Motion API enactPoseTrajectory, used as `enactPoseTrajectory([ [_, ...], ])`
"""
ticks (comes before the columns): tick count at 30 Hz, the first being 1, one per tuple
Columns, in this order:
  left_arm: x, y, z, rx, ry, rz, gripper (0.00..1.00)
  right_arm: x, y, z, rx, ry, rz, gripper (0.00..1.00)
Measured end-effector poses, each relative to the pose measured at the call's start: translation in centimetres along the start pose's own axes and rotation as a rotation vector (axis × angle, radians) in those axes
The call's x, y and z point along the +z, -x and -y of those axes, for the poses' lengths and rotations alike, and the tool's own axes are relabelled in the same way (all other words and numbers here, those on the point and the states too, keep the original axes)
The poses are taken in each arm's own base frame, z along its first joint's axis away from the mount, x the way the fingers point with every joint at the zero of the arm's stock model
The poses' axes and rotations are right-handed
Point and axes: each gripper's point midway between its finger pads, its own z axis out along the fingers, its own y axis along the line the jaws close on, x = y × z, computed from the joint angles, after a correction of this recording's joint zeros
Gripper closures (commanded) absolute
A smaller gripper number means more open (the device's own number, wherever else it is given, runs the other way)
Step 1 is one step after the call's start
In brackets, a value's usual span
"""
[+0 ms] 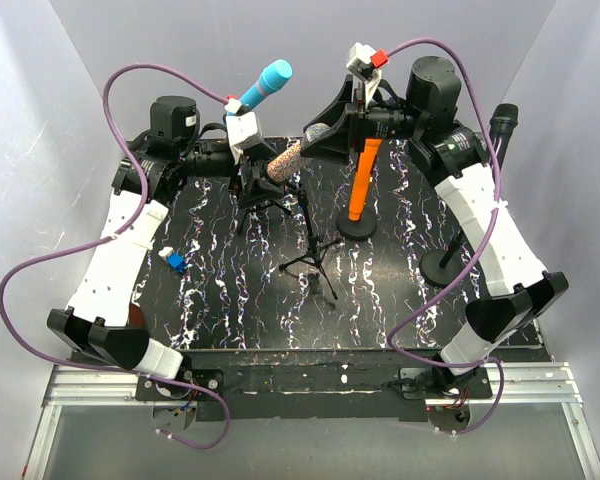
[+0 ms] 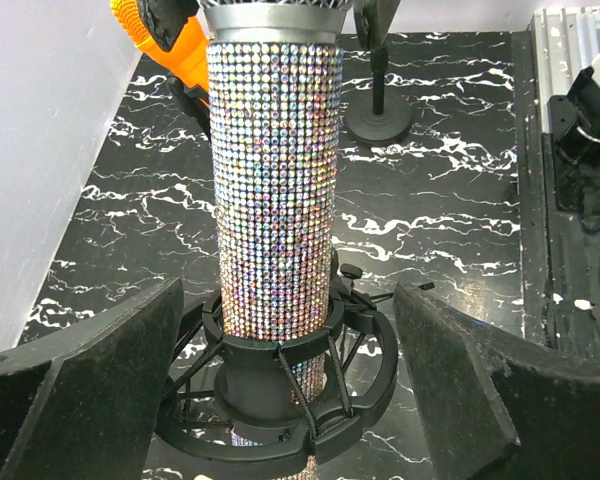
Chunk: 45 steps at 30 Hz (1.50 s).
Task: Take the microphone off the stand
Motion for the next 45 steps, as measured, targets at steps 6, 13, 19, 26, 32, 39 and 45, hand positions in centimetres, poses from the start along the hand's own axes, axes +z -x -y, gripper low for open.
enactPoseTrajectory([
  [6, 0.1, -0.4, -0.4, 0.033, 0.015, -0.013, 0.23, -0.8, -0.1, 0.3, 0.009, -0.021, -0.008, 0.99],
  [13, 0.3, -0.4, -0.6, 0.061, 0.025, -0.02, 0.29, -3.1, 0.5, 0.6, 0.019, -0.059, -0.008, 0.99],
  [19, 0.3, -0.4, -0.7, 0.081, 0.028, -0.022, 0.3, -5.5, 1.7, 0.4, 0.017, -0.096, 0.001, 0.99],
  [26, 0.1, -0.8, -1.5, 0.082, 0.064, -0.045, 0.29, -8.9, 4.2, -0.6, -0.034, -0.161, 0.03, 0.99],
  [32, -0.3, -1.1, -2.4, 0.029, 0.115, -0.055, 0.05, -10.5, 6.6, -3.4, -0.12, -0.182, 0.064, 0.99],
  [39, 0.5, 3.9, -2.6, -0.081, 0.087, 0.072, 0.04, -10.5, 7.9, -4.2, -0.141, -0.17, 0.098, 0.99],
  [45, 2.1, 8.9, -0.4, -0.092, -0.01, 0.174, 0.03, -10.0, 8.7, -2.8, -0.12, -0.162, 0.124, 0.99],
])
